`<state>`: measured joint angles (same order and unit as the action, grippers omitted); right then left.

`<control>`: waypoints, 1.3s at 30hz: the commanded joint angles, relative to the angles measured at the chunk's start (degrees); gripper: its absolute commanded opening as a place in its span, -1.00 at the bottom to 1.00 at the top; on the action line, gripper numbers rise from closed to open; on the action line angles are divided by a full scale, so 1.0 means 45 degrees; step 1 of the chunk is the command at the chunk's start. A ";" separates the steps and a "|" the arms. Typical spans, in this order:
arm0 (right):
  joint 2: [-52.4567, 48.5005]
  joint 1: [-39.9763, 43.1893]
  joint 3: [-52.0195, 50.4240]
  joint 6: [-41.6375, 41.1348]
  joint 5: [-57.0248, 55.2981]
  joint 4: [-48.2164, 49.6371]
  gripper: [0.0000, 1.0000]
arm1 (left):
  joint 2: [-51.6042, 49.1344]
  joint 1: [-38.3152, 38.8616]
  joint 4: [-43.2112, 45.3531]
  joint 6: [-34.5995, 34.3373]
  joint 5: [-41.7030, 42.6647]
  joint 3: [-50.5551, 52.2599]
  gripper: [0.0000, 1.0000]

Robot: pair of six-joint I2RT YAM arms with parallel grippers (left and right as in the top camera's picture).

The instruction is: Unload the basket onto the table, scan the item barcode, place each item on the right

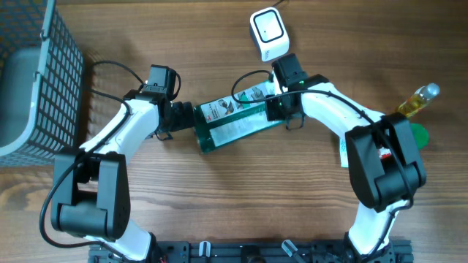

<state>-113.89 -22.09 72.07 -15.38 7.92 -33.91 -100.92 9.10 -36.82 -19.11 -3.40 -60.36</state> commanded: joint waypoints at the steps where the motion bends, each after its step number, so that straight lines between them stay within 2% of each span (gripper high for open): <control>1: -0.0272 -0.0204 -0.1035 -0.1749 0.2973 -0.1083 -0.90 | 0.0141 0.0024 0.0034 0.0155 -0.0165 0.0078 1.00; 6: -0.0272 -0.1049 -0.1841 -0.2798 0.4838 -0.1622 -0.89 | 0.0141 0.0024 0.0034 0.0155 -0.0165 0.0078 1.00; 12: -0.0272 -0.3011 -0.2341 -0.4197 0.5586 -0.1559 -0.91 | 0.0141 0.0024 0.0034 0.0155 -0.0165 0.0078 1.00; 17: 0.0019 -0.4677 -0.1860 -0.4279 0.7014 -0.1719 -0.91 | 0.0141 0.0024 0.0034 0.0155 -0.0165 0.0078 1.00; 22: 0.1239 -0.4731 -0.0811 -0.3895 0.6790 -0.2035 -0.92 | 0.0141 0.0024 0.0034 0.0155 -0.0165 0.0078 1.00; 28: 0.2725 -0.3881 -0.0253 -0.3866 0.4503 -0.1020 -0.91 | 0.0141 0.0024 0.0034 0.0155 -0.0165 0.0078 1.00; 35: 0.2759 -0.3473 -0.0267 -0.3376 0.0107 -0.0563 -0.82 | 0.0141 0.0024 0.0034 0.0155 -0.0165 0.0078 1.00; 39: 0.2701 -0.3468 -0.0277 -0.2526 -0.0238 -0.0486 -0.82 | 0.0141 0.0024 0.0034 0.0155 -0.0165 0.0078 1.00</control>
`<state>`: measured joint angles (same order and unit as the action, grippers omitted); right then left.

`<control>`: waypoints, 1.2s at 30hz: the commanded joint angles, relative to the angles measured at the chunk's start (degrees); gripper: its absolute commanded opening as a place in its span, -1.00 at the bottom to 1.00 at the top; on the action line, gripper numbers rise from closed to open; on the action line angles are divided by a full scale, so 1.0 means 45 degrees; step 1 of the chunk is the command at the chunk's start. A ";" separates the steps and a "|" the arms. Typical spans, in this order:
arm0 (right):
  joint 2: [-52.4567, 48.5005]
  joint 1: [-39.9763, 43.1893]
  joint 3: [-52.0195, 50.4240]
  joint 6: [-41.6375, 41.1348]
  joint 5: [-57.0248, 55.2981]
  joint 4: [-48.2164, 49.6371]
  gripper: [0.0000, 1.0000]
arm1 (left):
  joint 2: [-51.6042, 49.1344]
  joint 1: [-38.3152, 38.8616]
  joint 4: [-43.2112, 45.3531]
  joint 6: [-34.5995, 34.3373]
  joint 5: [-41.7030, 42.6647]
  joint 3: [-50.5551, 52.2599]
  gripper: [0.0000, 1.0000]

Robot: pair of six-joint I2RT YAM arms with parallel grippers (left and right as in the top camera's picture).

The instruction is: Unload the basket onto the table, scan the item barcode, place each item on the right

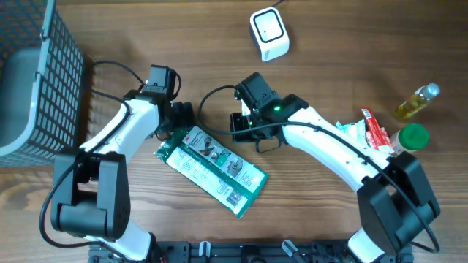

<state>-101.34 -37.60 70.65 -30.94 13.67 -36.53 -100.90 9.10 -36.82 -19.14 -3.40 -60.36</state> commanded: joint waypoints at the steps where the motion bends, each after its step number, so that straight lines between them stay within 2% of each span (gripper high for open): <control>1: -0.0102 -0.0019 0.0034 0.0928 -0.1515 0.0102 -0.81 | 0.0136 0.0024 0.0034 0.0160 -0.0165 0.0078 1.00; 7: -0.0102 -0.0019 0.0024 0.1622 -0.1520 0.0534 -0.82 | 0.0136 0.0024 0.0034 0.0160 -0.0165 0.0078 1.00; 11: -0.0102 -0.0019 0.0024 0.3424 -0.1515 0.1166 -0.82 | 0.0136 0.0024 0.0034 0.0160 -0.0165 0.0078 1.00; 19: -0.0102 -0.0015 -0.0068 0.6975 -0.1428 0.1064 -0.79 | 0.0136 0.0024 0.0034 0.0160 -0.0165 0.0078 1.00; 21: -0.0102 -0.0005 -0.0189 0.7135 -0.1423 0.1025 -0.56 | 0.0136 0.0024 0.0034 0.0160 -0.0165 0.0078 1.00; 24: -0.0102 0.0000 -0.0340 0.7179 -0.1379 0.0831 -0.54 | 0.0136 0.0024 0.0034 0.0160 -0.0165 0.0078 1.00; 27: -0.0102 0.0112 -0.0593 0.7198 -0.1005 0.0724 -0.36 | 0.0136 0.0024 0.0034 0.0160 -0.0165 0.0078 1.00; 29: -0.0102 0.0214 -0.0724 0.7227 -0.0831 0.0675 -0.31 | 0.0136 0.0024 0.0034 0.0160 -0.0165 0.0078 1.00; 33: -0.0102 0.0563 -0.0801 0.7533 -0.0374 0.0627 -0.30 | 0.0136 0.0024 0.2239 0.0204 -0.1647 0.0078 1.00; 36: -0.0102 0.0991 -0.0801 0.7548 0.0928 0.0612 -0.21 | 0.0136 0.0024 0.3259 0.0175 -0.1579 0.0078 1.00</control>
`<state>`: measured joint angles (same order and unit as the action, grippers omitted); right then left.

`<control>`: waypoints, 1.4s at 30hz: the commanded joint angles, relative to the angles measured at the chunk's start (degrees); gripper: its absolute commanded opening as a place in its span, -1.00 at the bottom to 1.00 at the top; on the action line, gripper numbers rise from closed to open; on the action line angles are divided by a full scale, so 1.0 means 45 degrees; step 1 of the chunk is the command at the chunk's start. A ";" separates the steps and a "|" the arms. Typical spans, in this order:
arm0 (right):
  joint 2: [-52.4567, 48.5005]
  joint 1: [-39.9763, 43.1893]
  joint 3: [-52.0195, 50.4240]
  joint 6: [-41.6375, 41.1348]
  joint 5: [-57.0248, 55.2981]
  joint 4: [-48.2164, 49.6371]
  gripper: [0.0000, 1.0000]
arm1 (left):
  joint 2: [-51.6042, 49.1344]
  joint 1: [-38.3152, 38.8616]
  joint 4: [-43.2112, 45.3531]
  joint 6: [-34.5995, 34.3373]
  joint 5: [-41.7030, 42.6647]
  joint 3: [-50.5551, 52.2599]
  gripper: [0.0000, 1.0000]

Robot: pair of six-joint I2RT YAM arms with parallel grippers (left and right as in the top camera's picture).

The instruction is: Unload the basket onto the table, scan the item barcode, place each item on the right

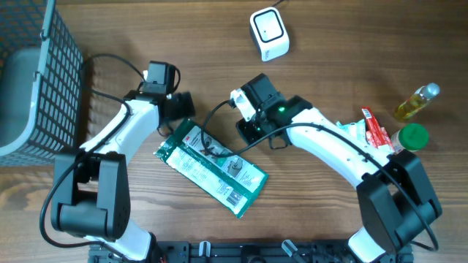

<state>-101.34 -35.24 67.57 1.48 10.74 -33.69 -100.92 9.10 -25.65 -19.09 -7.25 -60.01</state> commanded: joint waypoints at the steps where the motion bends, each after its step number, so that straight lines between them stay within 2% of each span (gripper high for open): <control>1: -0.0102 0.0665 -0.0117 0.0350 0.2142 -0.0053 -0.17 | 0.0141 0.0024 0.0928 0.0151 -0.0685 0.0000 1.00; 4: -0.0102 0.1331 -0.0117 0.0355 0.3512 -0.0219 0.02 | 0.0141 0.0039 0.1078 -0.0185 0.0714 0.0000 1.00; 5: -0.0102 0.1491 -0.0117 0.0345 0.3706 -0.0291 0.06 | 0.0165 0.0039 0.1059 -0.0831 0.2234 0.0000 1.00; 6: -0.0102 0.1749 -0.0117 0.0476 0.4095 -0.0466 0.11 | 0.0238 0.0034 0.0792 -0.1316 0.5003 0.0000 1.00; 8: -0.0102 0.1991 -0.0117 0.1107 0.4906 -0.0738 0.22 | 0.0238 0.0029 0.0923 -0.1190 0.8102 0.0000 1.00; 10: -0.0102 0.2089 -0.0117 0.1428 0.5270 -0.0831 0.43 | 0.0257 -0.0024 0.1127 -0.1200 0.9350 -0.0005 1.00; 12: -0.0102 0.2103 -0.0117 0.1438 0.5260 -0.0801 0.50 | 0.0461 -0.0291 0.1302 -0.1375 1.0239 -0.0019 1.00; 16: -0.0102 0.2098 -0.0117 0.1394 0.5260 -0.0797 0.77 | 0.1039 -0.1137 0.1676 -0.3959 1.1380 -0.0024 1.00; 19: -0.0102 0.2103 -0.0117 0.1297 0.5265 -0.0636 1.00 | 0.1574 -0.1855 0.1836 -0.4959 1.1458 -0.0024 1.00; 22: -0.0102 0.2103 -0.0117 0.1025 0.5348 -0.0175 0.99 | 0.1768 -0.2302 0.1224 -0.4736 1.1463 -0.0024 1.00; 24: -0.0102 0.2103 -0.0117 0.0806 0.5338 0.0063 0.99 | 0.1787 -0.2438 0.0617 -0.4731 1.1516 -0.0024 0.93; 29: -0.0112 0.2103 -0.0117 0.0525 0.5294 0.0432 0.99 | 0.1972 -0.2477 -0.1107 -0.4721 1.1249 -0.0024 0.99; 31: -0.0141 0.2103 -0.0121 0.0529 0.5231 0.0340 1.00 | 0.2186 -0.2472 -0.1967 -0.4721 1.0331 -0.0024 0.86; 32: -0.0180 0.2103 -0.0121 0.0525 0.5192 0.0325 0.99 | 0.2297 -0.2463 -0.2331 -0.4721 0.9821 -0.0024 0.72; 37: -0.0719 0.2103 -0.0121 0.0534 0.5202 0.0393 0.99 | 0.3089 -0.2254 -0.3526 -0.4643 0.7936 -0.0024 0.64; 39: -0.1151 0.2103 -0.0121 0.0534 0.5212 0.0495 1.00 | 0.3453 -0.2195 -0.3735 -0.4430 0.7577 -0.0024 0.50; 42: -0.1846 0.2103 -0.0121 0.0763 0.5795 0.0782 1.00 | 0.3793 -0.1933 -0.4619 -0.4435 0.6139 -0.0024 -0.03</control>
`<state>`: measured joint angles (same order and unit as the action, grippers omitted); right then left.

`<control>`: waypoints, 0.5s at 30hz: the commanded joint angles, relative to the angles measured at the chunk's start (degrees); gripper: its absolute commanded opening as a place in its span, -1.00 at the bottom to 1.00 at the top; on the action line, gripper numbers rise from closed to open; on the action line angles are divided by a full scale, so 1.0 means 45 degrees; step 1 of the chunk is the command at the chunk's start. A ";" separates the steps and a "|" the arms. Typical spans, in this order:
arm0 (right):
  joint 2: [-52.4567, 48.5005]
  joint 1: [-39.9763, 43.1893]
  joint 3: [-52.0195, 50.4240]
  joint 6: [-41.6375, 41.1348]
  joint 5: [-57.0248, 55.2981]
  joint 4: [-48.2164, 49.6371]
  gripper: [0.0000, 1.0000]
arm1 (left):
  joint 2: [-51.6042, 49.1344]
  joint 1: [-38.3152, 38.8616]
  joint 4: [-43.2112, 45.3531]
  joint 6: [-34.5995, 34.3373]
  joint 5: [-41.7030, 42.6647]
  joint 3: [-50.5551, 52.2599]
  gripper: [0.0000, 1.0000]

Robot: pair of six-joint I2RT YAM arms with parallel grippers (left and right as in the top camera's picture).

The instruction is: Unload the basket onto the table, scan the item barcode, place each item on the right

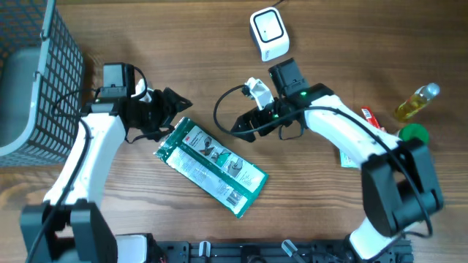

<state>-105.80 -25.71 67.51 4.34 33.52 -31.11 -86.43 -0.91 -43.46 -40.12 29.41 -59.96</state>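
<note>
The green flat package (212, 169) lies label-up on the wooden table, slanting from upper left to lower right. My left gripper (174, 102) is open just above the package's upper-left corner, not touching it. My right gripper (241, 126) hovers to the right of the package's upper edge, pointing left. Its fingers look open with nothing between them. The white barcode scanner (268, 33) stands at the back of the table, beyond the right wrist.
A wire basket (36, 73) with a grey bin inside stands at the far left. On the right are an oil bottle (418, 101), a green-capped jar (413, 134) and a red-and-white tube (373, 123).
My left arm has drawn back to the left, and its gripper now sits a little off the package's corner. The right wrist has shifted up and to the right. The package has not moved.
First both grippers held the green package between them, just below the scanner. Then it lay flat on the table nearer the front, with the left gripper at its corner and the right gripper free above it. Both grippers have since stood clear of it.
</note>
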 commanded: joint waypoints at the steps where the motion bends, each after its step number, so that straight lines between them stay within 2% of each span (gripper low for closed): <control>1: -0.1030 -0.0015 -0.0107 0.0355 0.1161 0.0316 0.99 | 0.0573 0.0452 -0.1093 0.0238 -0.2579 -0.0034 -0.34; 2: -0.1190 -0.0015 -0.0107 0.0486 0.1559 0.0427 0.99 | 0.0534 0.0617 -0.1540 0.0233 -0.3060 -0.0034 -0.63; 4: -0.1418 -0.0019 -0.0107 0.0515 0.1914 0.0612 0.98 | 0.0432 0.0991 -0.2341 0.0223 -0.3672 -0.0029 -0.92; 9: -0.1783 -0.0019 -0.0107 0.0777 0.2108 0.0772 0.98 | 0.0034 0.2419 -0.3565 -0.0214 -0.5275 0.0068 -0.92; 11: -0.1923 -0.0019 -0.0107 0.1020 0.2463 0.0753 0.91 | -0.0223 0.2909 -0.3818 -0.0510 -0.5858 0.0155 -0.92; 12: -0.2001 -0.0019 -0.0107 0.1020 0.2623 0.0743 0.87 | -0.0369 0.3084 -0.3842 -0.0578 -0.5935 0.0219 -0.92; 15: -0.2152 -0.0029 -0.0107 0.0559 0.2667 0.0709 0.57 | -0.0729 0.3473 -0.3823 -0.0777 -0.5935 0.0432 -0.92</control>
<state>-113.78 -25.71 67.51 7.33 42.26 -27.83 -87.55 12.93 -60.42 -41.12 6.96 -59.48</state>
